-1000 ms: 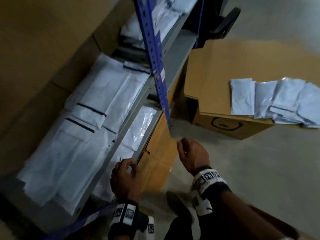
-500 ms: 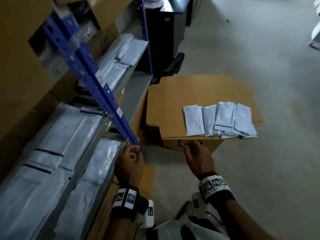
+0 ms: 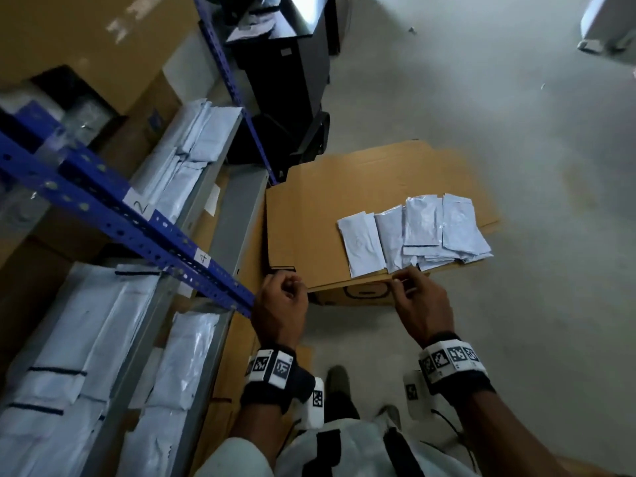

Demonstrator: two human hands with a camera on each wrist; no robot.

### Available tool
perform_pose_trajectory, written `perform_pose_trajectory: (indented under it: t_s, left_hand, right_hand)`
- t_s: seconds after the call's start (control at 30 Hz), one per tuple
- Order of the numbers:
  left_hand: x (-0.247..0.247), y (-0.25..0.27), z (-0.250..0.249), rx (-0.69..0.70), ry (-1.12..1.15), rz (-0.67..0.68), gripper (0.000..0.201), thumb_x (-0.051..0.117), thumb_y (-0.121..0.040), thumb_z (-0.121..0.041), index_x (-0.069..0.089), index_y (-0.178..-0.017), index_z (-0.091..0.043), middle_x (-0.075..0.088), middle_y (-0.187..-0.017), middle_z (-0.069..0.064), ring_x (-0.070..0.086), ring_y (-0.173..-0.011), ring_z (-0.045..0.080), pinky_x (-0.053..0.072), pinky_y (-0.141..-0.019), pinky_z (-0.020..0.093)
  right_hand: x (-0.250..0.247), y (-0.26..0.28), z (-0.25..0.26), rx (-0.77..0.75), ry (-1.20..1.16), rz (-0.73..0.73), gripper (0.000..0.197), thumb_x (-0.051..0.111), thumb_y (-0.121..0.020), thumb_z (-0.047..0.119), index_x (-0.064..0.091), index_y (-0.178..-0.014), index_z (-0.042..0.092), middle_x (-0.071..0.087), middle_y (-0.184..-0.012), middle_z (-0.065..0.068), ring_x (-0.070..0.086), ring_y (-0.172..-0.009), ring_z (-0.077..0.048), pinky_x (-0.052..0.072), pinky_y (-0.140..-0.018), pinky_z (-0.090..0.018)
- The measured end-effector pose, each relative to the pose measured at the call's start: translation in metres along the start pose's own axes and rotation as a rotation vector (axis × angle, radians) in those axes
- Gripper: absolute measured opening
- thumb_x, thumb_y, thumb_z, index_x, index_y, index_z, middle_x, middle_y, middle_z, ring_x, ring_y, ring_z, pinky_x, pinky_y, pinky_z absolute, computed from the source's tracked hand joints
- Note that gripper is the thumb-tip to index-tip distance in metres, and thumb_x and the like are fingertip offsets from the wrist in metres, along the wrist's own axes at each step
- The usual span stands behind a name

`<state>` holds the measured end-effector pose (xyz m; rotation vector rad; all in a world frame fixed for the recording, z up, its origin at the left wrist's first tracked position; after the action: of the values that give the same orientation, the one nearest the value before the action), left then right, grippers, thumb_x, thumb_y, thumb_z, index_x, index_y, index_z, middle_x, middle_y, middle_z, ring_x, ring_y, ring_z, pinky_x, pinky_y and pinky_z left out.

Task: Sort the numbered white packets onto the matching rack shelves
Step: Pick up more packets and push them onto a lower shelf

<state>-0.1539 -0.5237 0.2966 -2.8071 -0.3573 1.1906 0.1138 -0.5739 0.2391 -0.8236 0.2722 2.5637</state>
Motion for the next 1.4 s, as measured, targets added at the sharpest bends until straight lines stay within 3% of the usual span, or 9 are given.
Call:
perform_pose_trajectory:
  t_s: [0.33,0.47,0.6,0.7,0.83,1.0,1.13,1.23,1.4]
  left_hand:
    - [0.064,-0.053,0.007,0.010,-0.008,0.120,0.009,0.064,-0.085,-0.023,0.066,-0.083,-0.032,0.064,-0.087,-0.011,0.062,-0.076,0.014,0.057,-0.065,0.040]
    - [0.091,-0.099,0.008,-0.048,-0.004,0.120,0.006,0.066,-0.085,-0.023,0.069,-0.082,-0.028,0.067,-0.088,-0.009,0.062,-0.072,0.014,0.055,-0.063,0.036]
    - [0.117,-0.155,0.012,-0.128,-0.010,0.159,0.005,0.064,-0.083,-0.024,0.069,-0.083,-0.027,0.067,-0.085,-0.010,0.060,-0.068,0.009,0.043,-0.057,0.025]
    - [0.141,-0.194,0.021,-0.160,0.010,0.219,0.010,0.062,-0.081,-0.021,0.069,-0.086,-0.027,0.068,-0.081,-0.011,0.061,-0.068,0.006,0.049,-0.060,0.027]
    - [0.182,-0.240,0.034,-0.154,-0.040,0.315,0.012,0.059,-0.083,-0.021,0.068,-0.085,-0.029,0.070,-0.085,-0.011,0.065,-0.075,0.014,0.052,-0.065,0.029]
    - [0.234,-0.277,0.055,-0.174,-0.012,0.519,0.016,0.066,-0.080,-0.023,0.067,-0.091,-0.034,0.067,-0.087,-0.019,0.065,-0.076,0.008,0.055,-0.072,0.031]
    - [0.292,-0.272,0.089,-0.240,0.018,0.742,0.040,0.079,-0.071,-0.027,0.060,-0.104,-0.039,0.066,-0.092,-0.016,0.066,-0.085,0.017,0.057,-0.082,0.038]
    - [0.346,-0.255,0.132,-0.321,-0.004,0.825,0.042,0.079,-0.076,-0.031,0.063,-0.115,-0.031,0.065,-0.097,-0.014,0.066,-0.090,0.017,0.056,-0.087,0.040]
    - [0.411,-0.232,0.185,-0.489,0.026,0.752,0.029,0.065,-0.081,-0.041,0.061,-0.107,-0.030,0.064,-0.090,-0.013,0.066,-0.091,0.024,0.055,-0.086,0.044]
  right_hand:
    - [0.005,-0.043,-0.035,0.102,0.031,-0.055,0.002,0.066,-0.092,0.028,0.068,-0.091,0.029,0.067,-0.089,0.008,0.065,-0.085,-0.016,0.050,-0.071,-0.032]
    - [0.014,-0.088,-0.032,0.090,0.066,-0.091,0.005,0.067,-0.092,0.024,0.071,-0.095,0.025,0.065,-0.100,0.002,0.062,-0.094,-0.020,0.050,-0.079,-0.035]
    - [0.035,-0.131,-0.026,0.137,0.080,-0.039,0.005,0.065,-0.094,0.025,0.069,-0.094,0.029,0.068,-0.097,0.005,0.064,-0.091,-0.015,0.052,-0.078,-0.033]
    - [0.058,-0.153,-0.027,0.170,0.071,-0.036,0.009,0.066,-0.094,0.025,0.066,-0.092,0.033,0.067,-0.099,0.003,0.065,-0.091,-0.016,0.051,-0.078,-0.033]
    - [0.086,-0.185,-0.037,0.210,0.140,0.006,0.007,0.067,-0.093,0.024,0.068,-0.095,0.031,0.063,-0.102,0.001,0.063,-0.098,-0.020,0.049,-0.082,-0.034]
    - [0.113,-0.227,-0.053,0.302,0.185,0.103,0.010,0.065,-0.094,0.025,0.064,-0.091,0.035,0.063,-0.095,0.007,0.065,-0.090,-0.019,0.050,-0.078,-0.034]
    - [0.150,-0.261,-0.081,0.380,0.205,0.210,0.008,0.062,-0.095,0.027,0.069,-0.100,0.029,0.070,-0.092,0.006,0.068,-0.086,-0.020,0.058,-0.080,-0.043]
    - [0.194,-0.286,-0.115,0.412,0.219,0.264,0.016,0.059,-0.097,0.027,0.068,-0.110,0.026,0.073,-0.105,0.002,0.068,-0.094,-0.022,0.054,-0.080,-0.038]
    - [0.245,-0.308,-0.159,0.428,0.324,0.303,0.033,0.056,-0.098,0.029,0.058,-0.129,0.021,0.062,-0.124,-0.001,0.062,-0.110,-0.025,0.048,-0.092,-0.041]
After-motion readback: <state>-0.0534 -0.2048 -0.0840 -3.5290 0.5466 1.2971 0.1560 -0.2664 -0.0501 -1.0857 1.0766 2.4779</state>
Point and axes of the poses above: each hand's wrist, its own y-axis away from the middle knuckle, its own x-axis out of the palm, z = x × y, the point moved 5 cm from there along -y, towards the middle knuckle
